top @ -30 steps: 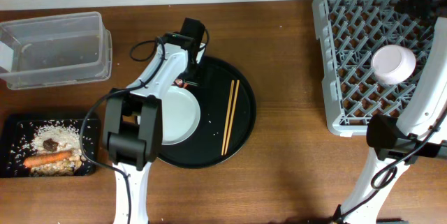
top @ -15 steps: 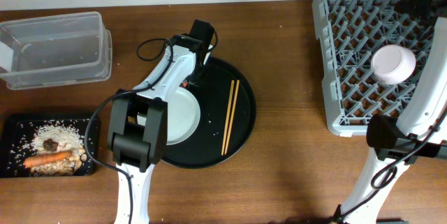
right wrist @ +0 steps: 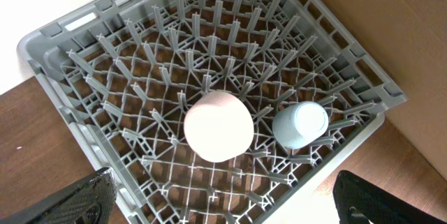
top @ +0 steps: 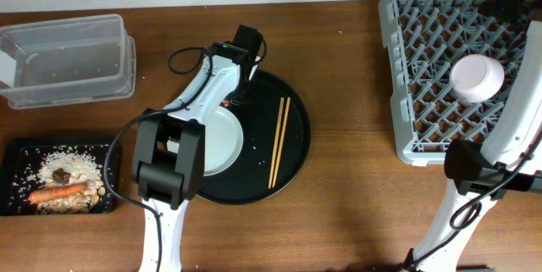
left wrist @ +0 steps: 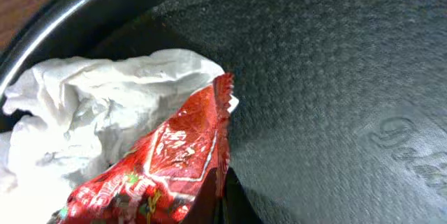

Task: Sort waste into correct bins and load items into the dishwasher rack
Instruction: 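Carry the red wrapper to the clear plastic bin and release, then reach the left gripper to the white tissue and grasp it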

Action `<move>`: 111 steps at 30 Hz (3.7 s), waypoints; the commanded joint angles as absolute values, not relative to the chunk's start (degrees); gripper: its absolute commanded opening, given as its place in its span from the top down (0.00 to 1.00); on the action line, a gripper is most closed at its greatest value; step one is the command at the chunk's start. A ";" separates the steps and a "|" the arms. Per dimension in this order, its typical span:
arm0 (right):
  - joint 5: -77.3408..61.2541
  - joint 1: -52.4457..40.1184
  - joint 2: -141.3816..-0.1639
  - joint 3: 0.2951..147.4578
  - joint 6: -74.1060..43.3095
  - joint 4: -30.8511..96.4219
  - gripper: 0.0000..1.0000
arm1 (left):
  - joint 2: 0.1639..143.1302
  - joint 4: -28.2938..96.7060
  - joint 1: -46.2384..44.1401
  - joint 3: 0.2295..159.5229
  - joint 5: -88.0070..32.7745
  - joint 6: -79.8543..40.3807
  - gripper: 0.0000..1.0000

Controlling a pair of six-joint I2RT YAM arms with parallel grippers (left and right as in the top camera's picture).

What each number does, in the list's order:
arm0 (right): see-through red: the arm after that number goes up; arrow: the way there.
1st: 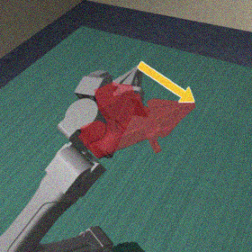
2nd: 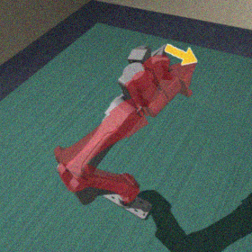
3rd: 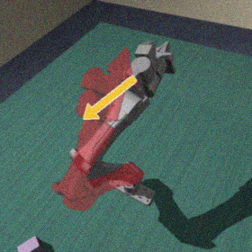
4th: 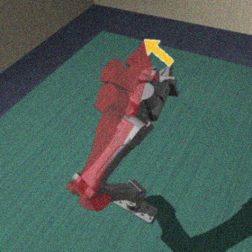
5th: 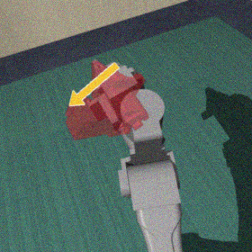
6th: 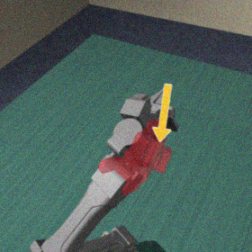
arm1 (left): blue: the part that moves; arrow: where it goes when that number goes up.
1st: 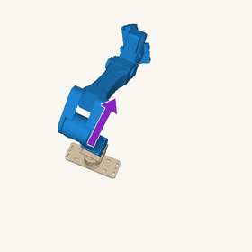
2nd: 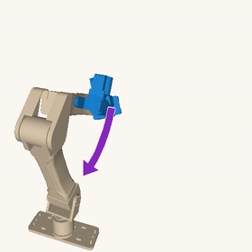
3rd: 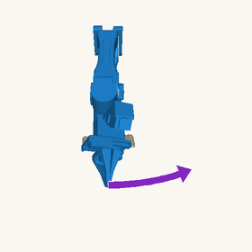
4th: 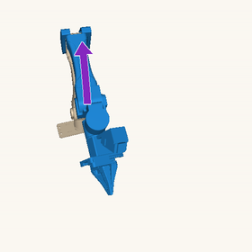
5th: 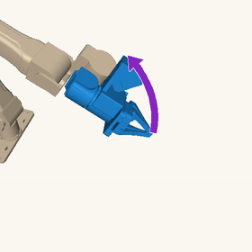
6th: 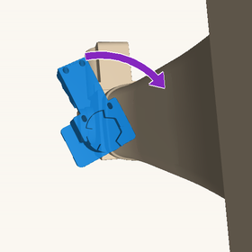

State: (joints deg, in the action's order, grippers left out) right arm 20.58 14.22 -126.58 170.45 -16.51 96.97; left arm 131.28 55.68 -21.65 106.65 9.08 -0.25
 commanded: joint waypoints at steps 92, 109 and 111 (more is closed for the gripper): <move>21.61 14.28 -124.99 170.23 -16.75 97.30 0.02 | 116.99 40.53 24.01 113.19 2.28 -21.85 0.99; 21.61 14.28 -124.99 170.23 -16.73 97.30 0.02 | 115.66 43.00 23.00 113.21 -1.21 -15.35 0.01; 21.61 14.28 -124.99 170.23 -16.75 97.30 0.02 | 112.31 44.16 22.50 113.21 -6.92 -13.45 0.01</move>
